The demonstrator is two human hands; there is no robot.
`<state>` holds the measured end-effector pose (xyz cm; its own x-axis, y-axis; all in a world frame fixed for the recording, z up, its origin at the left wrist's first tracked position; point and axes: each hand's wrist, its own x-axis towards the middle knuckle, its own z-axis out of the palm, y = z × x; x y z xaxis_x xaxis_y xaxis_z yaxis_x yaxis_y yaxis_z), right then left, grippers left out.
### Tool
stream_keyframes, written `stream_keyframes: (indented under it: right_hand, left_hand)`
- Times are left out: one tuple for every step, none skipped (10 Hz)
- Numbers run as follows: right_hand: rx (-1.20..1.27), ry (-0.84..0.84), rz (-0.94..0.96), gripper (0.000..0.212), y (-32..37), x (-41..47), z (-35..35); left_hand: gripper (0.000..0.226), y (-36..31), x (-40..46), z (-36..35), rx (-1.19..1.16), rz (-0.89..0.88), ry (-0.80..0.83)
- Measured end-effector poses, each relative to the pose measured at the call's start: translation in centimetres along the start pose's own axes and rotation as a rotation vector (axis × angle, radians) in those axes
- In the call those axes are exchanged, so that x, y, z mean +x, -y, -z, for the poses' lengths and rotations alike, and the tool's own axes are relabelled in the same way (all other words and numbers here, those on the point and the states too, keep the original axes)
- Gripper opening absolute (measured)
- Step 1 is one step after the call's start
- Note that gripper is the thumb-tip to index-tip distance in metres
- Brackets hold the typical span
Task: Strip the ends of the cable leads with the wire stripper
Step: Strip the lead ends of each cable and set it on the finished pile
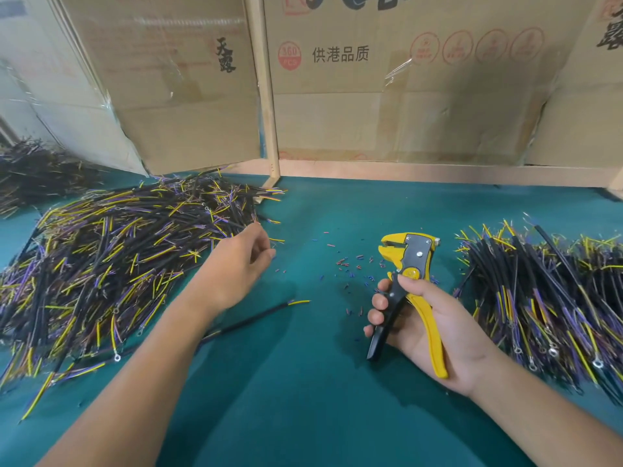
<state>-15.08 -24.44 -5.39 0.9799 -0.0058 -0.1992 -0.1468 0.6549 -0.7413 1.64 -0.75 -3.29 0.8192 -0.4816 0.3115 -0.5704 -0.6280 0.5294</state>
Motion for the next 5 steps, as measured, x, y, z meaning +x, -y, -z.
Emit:
stream_keyframes:
  right_hand:
    - [0.0, -0.001, -0.005, 0.024, 0.0, 0.0, 0.0]
    - [0.004, -0.001, -0.008, 0.023, 0.0, -0.1, 0.0]
    - [0.005, -0.001, -0.008, 0.023, 0.0, -0.1, 0.0]
    - [-0.003, -0.007, -0.012, 0.023, 0.1, -0.1, -0.2]
    - [-0.002, -0.01, -0.011, 0.024, 0.1, -0.1, -0.2]
  left_hand:
    - [0.011, 0.0, 0.1, -0.5, -0.059, 0.02, -0.039]
    - [0.013, -0.4, 0.3, -1.0, -0.202, 0.015, -0.068]
    - [0.01, -0.7, 0.4, -1.5, -0.321, 0.048, -0.076]
    - [0.018, -0.5, 0.4, -1.5, -0.395, 0.111, -0.066]
    - [0.018, -0.4, 0.4, -1.1, -0.45, 0.098, -0.082]
